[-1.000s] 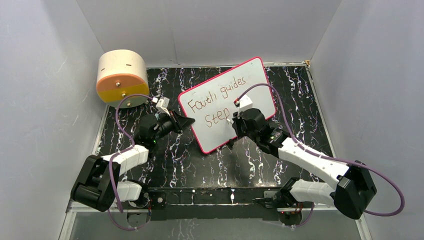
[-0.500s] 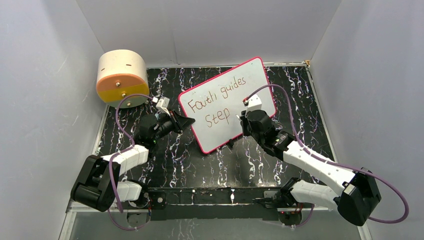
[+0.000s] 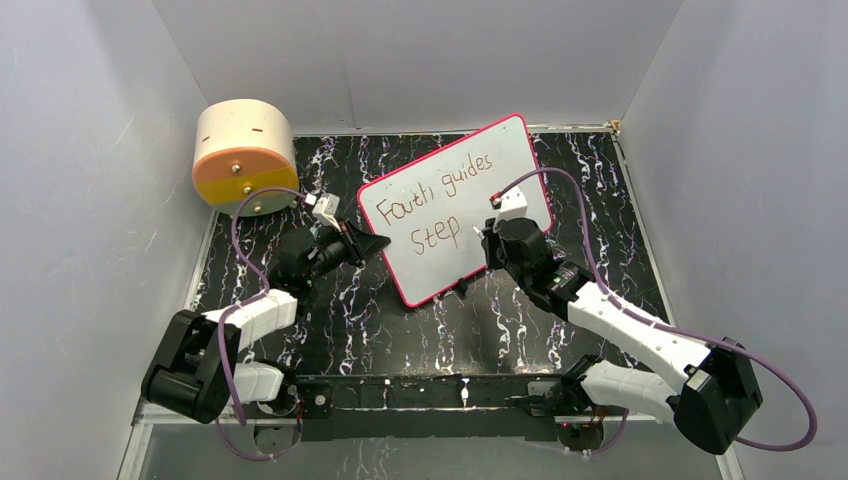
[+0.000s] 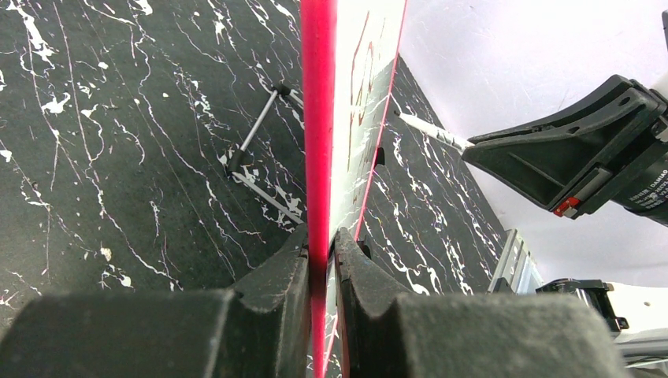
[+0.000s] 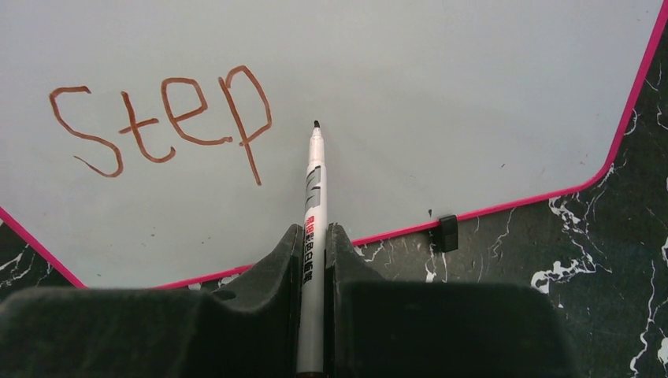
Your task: Write a sentence on the whiteboard
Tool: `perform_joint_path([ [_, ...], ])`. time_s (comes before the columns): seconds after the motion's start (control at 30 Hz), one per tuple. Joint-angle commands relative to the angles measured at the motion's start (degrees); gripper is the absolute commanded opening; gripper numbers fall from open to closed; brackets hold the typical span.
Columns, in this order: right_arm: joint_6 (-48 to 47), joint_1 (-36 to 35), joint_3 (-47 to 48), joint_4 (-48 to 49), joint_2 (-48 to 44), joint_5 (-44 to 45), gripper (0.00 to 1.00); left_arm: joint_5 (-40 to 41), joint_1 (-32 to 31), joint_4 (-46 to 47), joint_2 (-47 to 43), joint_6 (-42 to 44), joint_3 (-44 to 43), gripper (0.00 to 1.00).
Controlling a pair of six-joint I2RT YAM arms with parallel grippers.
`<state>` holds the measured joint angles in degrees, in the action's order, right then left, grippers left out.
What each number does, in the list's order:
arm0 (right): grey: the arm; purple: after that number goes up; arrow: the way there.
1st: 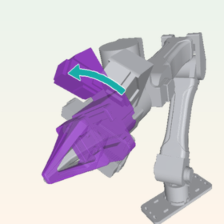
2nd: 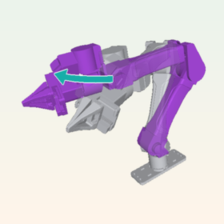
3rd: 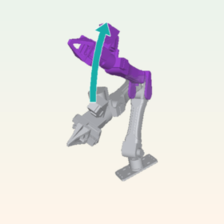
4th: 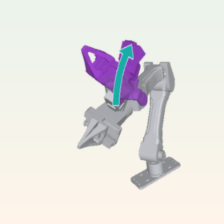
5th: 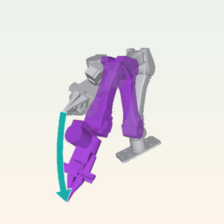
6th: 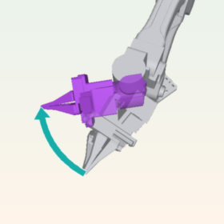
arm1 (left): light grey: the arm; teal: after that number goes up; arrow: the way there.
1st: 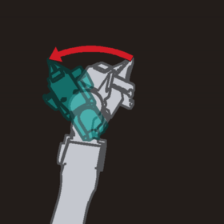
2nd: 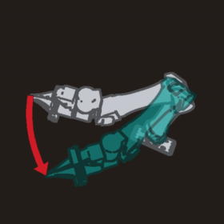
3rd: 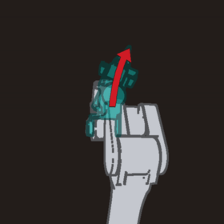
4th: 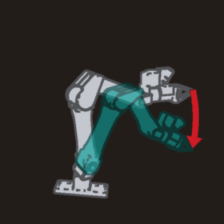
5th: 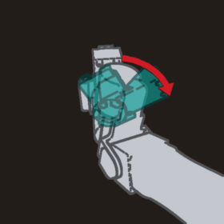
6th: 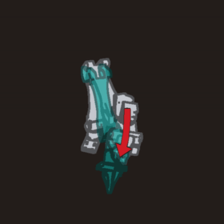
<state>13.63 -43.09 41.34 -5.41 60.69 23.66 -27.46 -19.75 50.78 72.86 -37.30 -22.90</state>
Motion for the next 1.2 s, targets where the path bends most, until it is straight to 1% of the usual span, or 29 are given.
perform_joint_path([
  [0.0,-0.7,0.4,0.0,6.8,-1.4,-1.4,0.00,0.8,-0.3,-2.1,-0.4,1.3,-1.2,0.00],
  [0.33,-2.6,0.5,0.3,11.2,-0.3,-0.9,0.00,0.7,-0.3,-2.1,-0.4,1.3,-1.1,0.00],
  [1.17,-3.2,1.1,1.7,13.5,5.2,-3.5,0.00,0.7,-0.3,-2.3,-0.8,1.5,-1.0,0.00],
])
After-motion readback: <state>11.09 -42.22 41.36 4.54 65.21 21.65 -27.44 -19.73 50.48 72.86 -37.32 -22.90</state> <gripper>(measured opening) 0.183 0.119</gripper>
